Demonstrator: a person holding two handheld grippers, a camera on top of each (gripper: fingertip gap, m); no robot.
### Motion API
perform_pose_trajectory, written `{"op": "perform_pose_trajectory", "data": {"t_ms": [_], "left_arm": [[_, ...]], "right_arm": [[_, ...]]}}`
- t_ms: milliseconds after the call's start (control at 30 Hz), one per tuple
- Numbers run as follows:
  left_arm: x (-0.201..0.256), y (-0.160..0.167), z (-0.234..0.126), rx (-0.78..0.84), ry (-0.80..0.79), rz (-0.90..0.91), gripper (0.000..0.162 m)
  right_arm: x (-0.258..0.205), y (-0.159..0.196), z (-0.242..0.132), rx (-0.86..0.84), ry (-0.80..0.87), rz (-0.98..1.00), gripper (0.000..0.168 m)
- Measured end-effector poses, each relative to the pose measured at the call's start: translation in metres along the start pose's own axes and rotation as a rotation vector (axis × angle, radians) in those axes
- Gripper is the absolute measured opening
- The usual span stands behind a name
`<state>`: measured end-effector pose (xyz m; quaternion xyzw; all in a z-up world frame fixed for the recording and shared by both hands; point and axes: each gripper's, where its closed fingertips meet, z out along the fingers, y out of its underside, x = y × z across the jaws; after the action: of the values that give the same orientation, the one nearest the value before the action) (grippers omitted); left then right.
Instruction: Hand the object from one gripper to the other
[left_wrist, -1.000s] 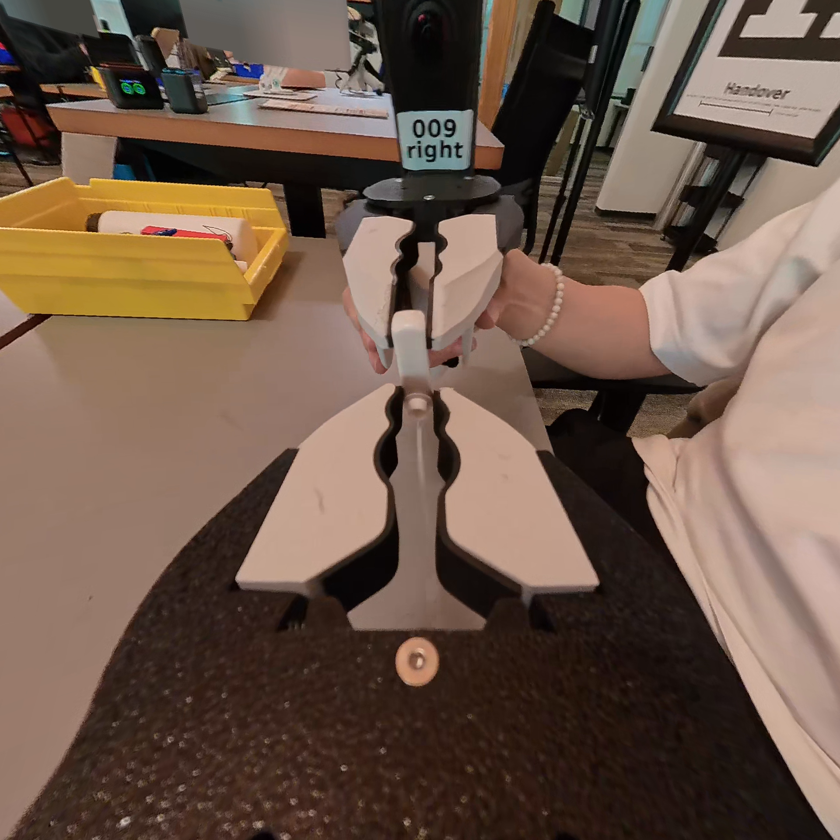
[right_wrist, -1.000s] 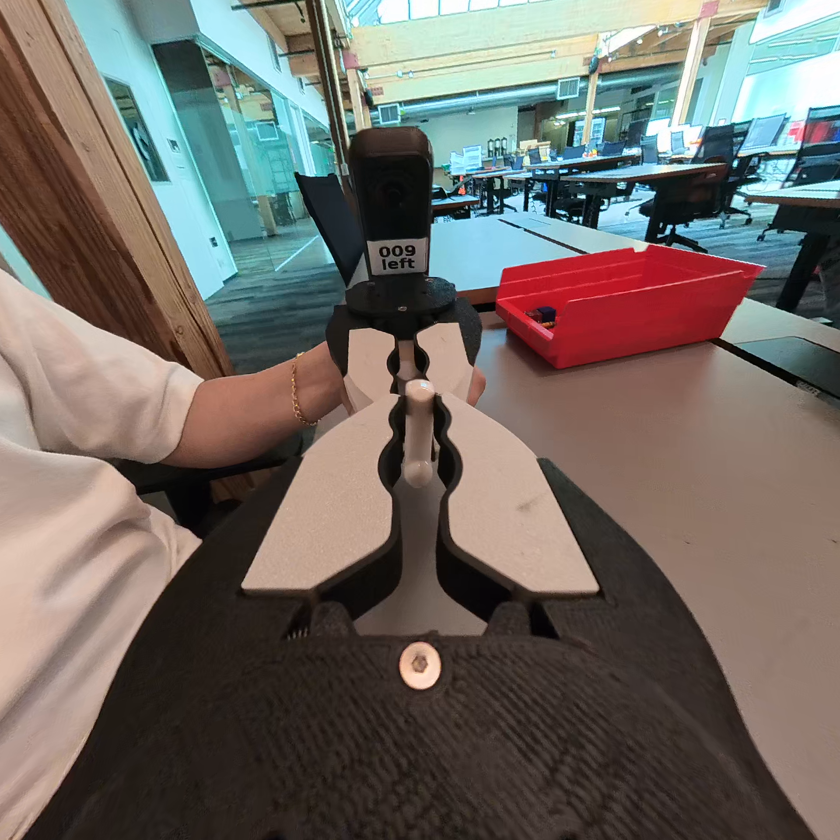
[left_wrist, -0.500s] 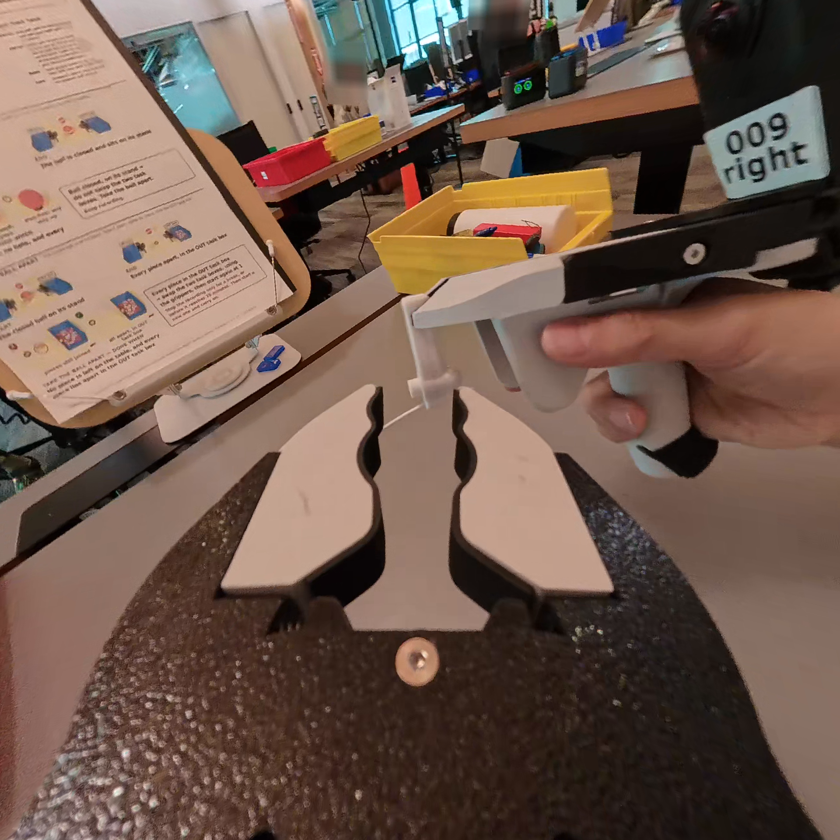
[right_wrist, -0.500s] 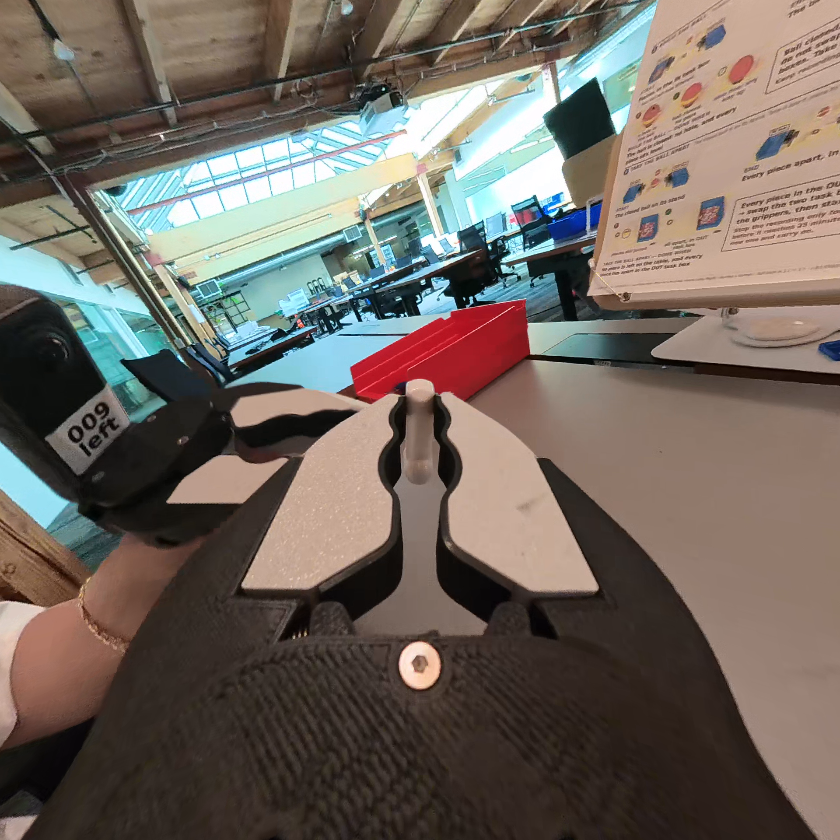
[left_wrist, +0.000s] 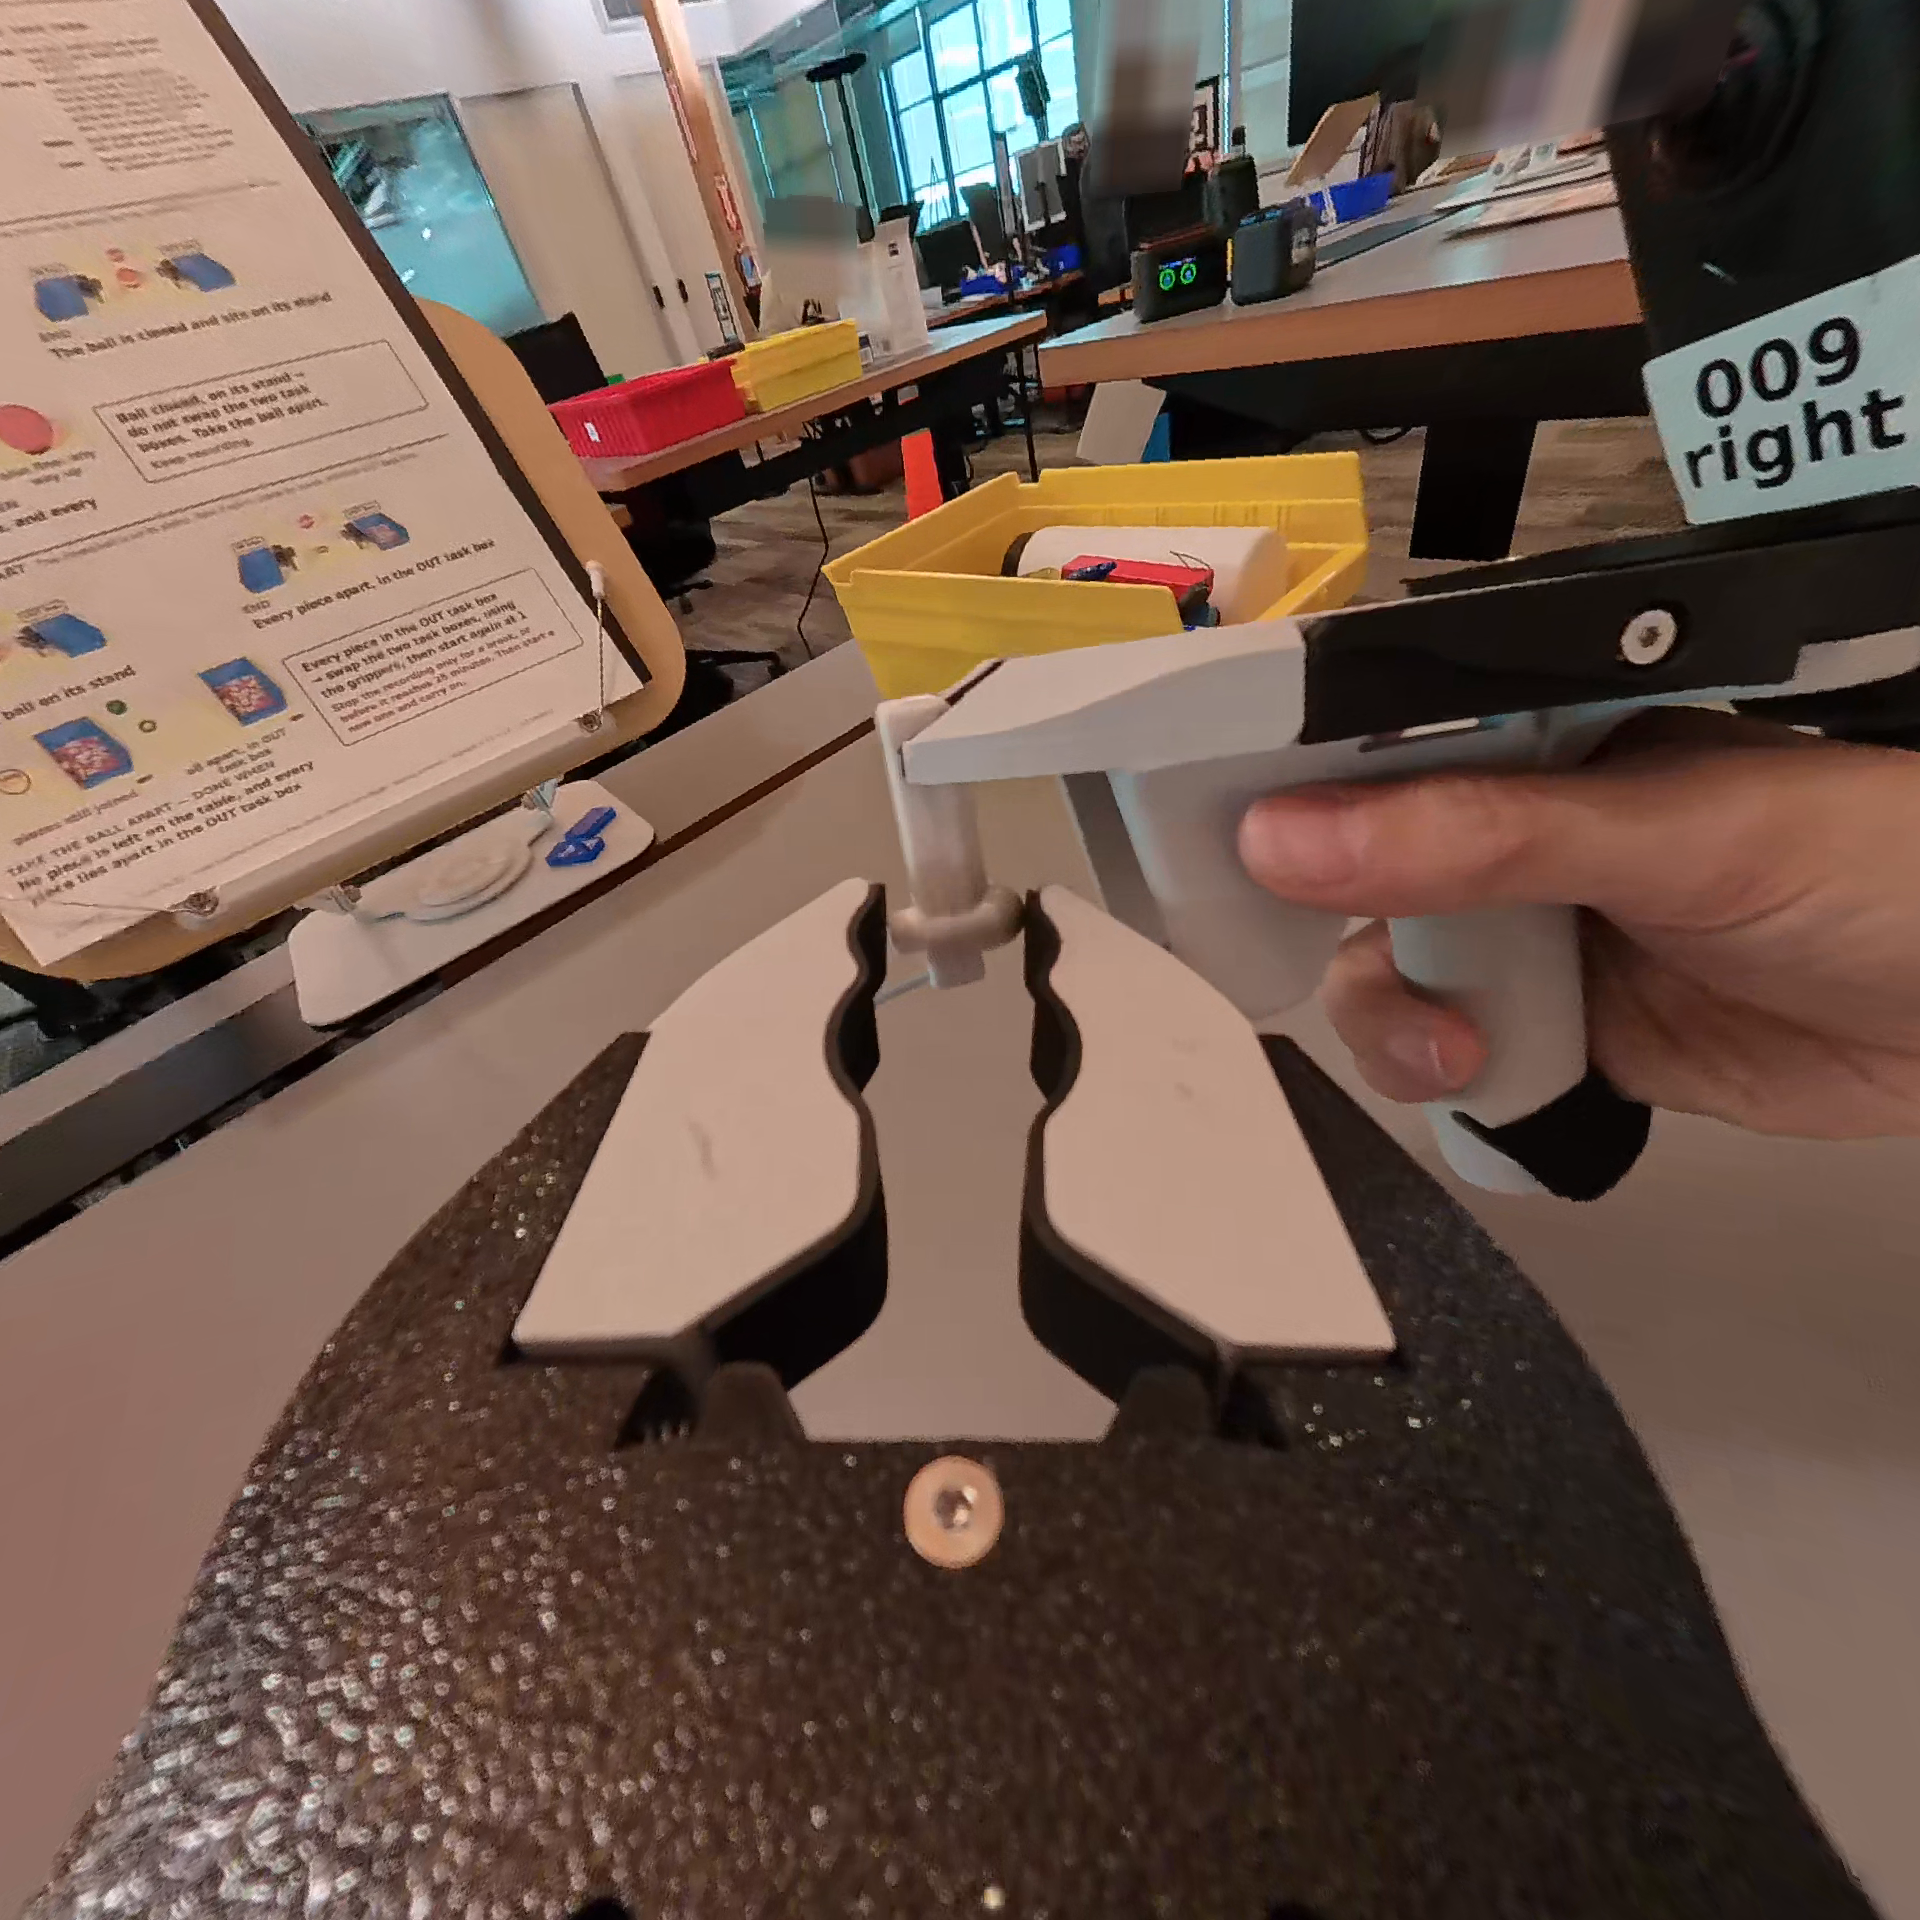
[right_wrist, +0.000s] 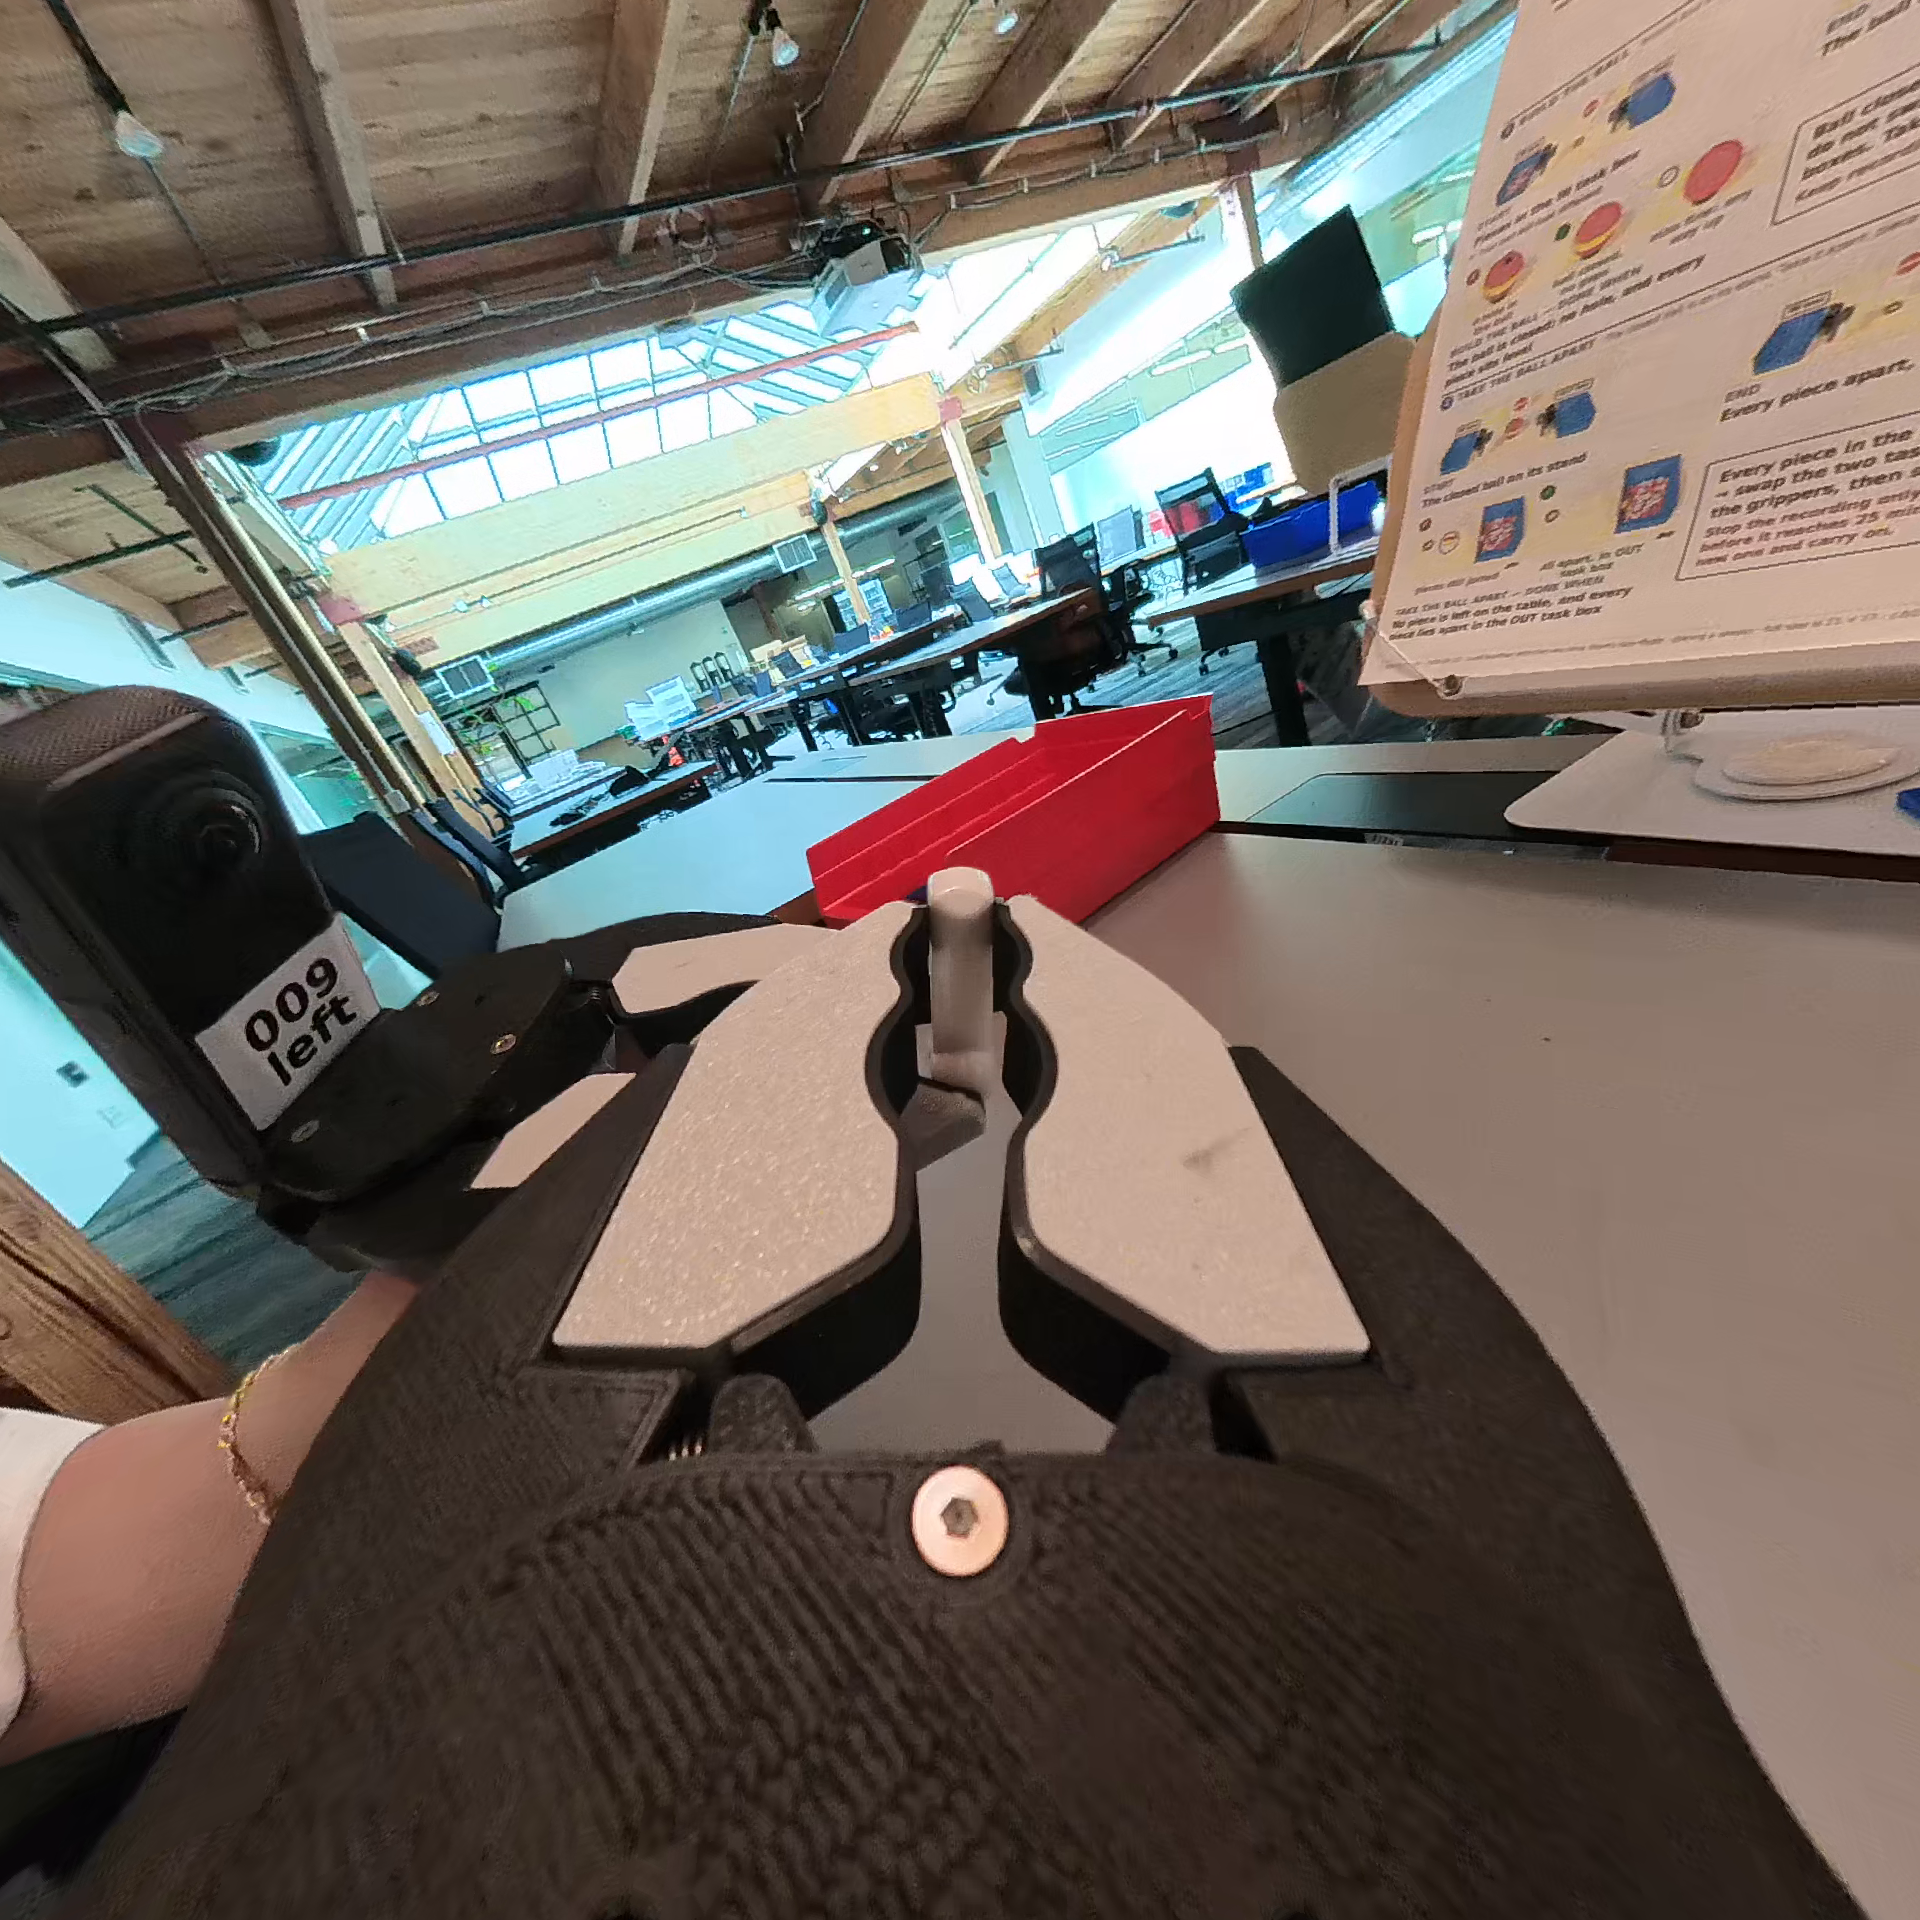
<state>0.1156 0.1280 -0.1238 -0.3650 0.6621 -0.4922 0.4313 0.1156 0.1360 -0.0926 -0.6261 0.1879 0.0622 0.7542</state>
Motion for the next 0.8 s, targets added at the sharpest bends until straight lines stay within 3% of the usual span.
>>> {"op": "perform_pose_trajectory", "data": {"t_ms": [200, 300, 333, 500, 600, 733, 800], "left_arm": [[-0.003, 0.003, 0.0, 0.013, 0.084, 0.054, 0.024], [0.001, 0.003, -0.007, -0.003, 0.229, 0.033, 0.024], [0.007, 0.002, -0.012, -0.006, 0.319, 0.019, 0.024], [0.035, -0.006, -0.049, 0.055, 0.754, -0.086, 0.024], [0.037, -0.009, -0.06, 0.085, 0.856, -0.14, 0.024], [0.043, 0.0, -0.063, 0.051, 0.902, -0.112, 0.024], [0.047, 0.003, -0.062, 0.045, 0.904, -0.086, 0.024]], "right_arm": [[-0.004, 0.003, -0.002, -0.059, -0.069, -0.149, 0.012], [-0.007, -0.003, -0.008, -0.069, -0.114, -0.256, 0.037], [-0.008, -0.005, -0.01, -0.074, -0.132, -0.285, 0.038], [-0.044, 0.001, -0.025, -0.116, -0.414, -0.3, 0.034], [-0.061, 0.01, -0.031, -0.14, -0.528, -0.32, 0.027], [-0.067, 0.022, -0.027, -0.189, -0.538, -0.361, 0.028], [-0.067, 0.023, -0.024, -0.19, -0.523, -0.363, 0.015]]}}
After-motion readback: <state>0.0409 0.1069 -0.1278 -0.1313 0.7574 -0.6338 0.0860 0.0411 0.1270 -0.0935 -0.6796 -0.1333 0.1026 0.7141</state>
